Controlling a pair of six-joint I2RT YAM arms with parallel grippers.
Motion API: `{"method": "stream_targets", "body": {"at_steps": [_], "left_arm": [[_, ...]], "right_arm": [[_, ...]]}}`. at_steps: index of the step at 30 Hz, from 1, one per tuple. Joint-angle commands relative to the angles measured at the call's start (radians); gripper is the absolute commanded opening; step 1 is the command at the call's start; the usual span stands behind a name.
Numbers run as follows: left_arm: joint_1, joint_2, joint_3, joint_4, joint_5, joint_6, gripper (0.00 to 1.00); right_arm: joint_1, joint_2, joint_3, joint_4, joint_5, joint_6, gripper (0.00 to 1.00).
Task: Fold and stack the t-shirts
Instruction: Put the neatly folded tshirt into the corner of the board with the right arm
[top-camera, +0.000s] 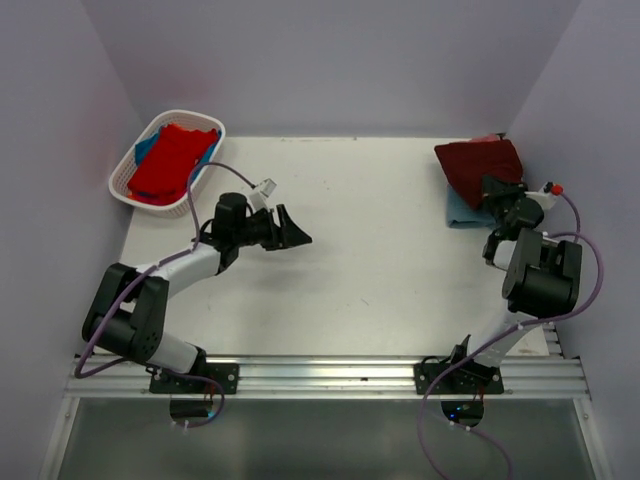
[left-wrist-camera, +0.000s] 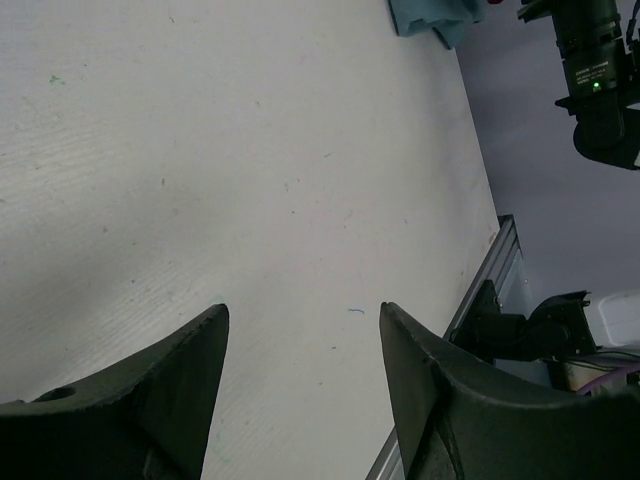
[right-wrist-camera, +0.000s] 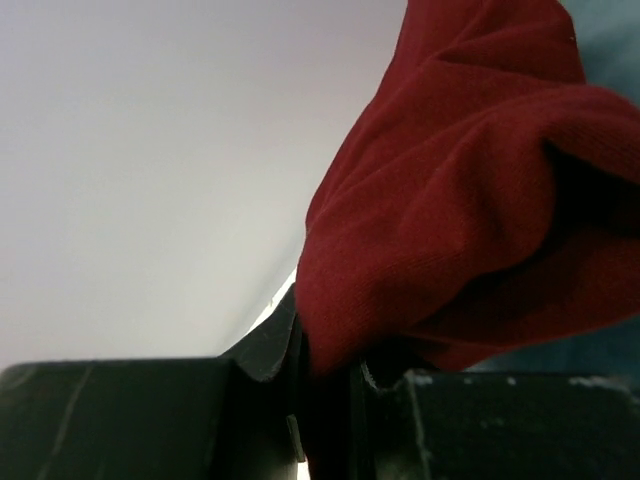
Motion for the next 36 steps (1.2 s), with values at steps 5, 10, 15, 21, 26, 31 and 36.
{"method": "stream_targets", "body": {"at_steps": [5,10,15,21,26,31,36], "left_arm": [[-0.004,-0.032,-0.035,0.065,0.02,0.001,0.65],[-0.004,-0.044,-0.031,0.059,0.016,0.0,0.69],[-0.004,-0.067,-0.034,0.043,0.008,0.0,0.72],[-0.002,-0.086,-0.036,0.043,-0.002,-0.002,0.73],[-0.002,-0.078,-0.04,0.057,-0.003,-0.005,0.71],[-0.002,-0.078,-0.065,0.077,-0.001,-0.005,0.68],[-0.002,-0.072,-0.098,0.106,0.001,-0.009,0.66]], "right_arm": [[0.002,-0.191,0.109,-0.583,0.105,-0.109,0.59],[0.022,-0.344,0.094,-0.839,0.147,-0.176,0.78],[0.065,-0.559,0.077,-1.122,0.219,-0.284,0.8],[0.082,-0.679,0.097,-1.182,0.239,-0.334,0.68],[0.079,-0.437,0.198,-1.133,0.095,-0.301,0.0],[0.084,-0.255,0.211,-0.959,0.248,-0.217,0.0],[0.091,-0.143,0.214,-0.974,0.491,-0.169,0.0]]}}
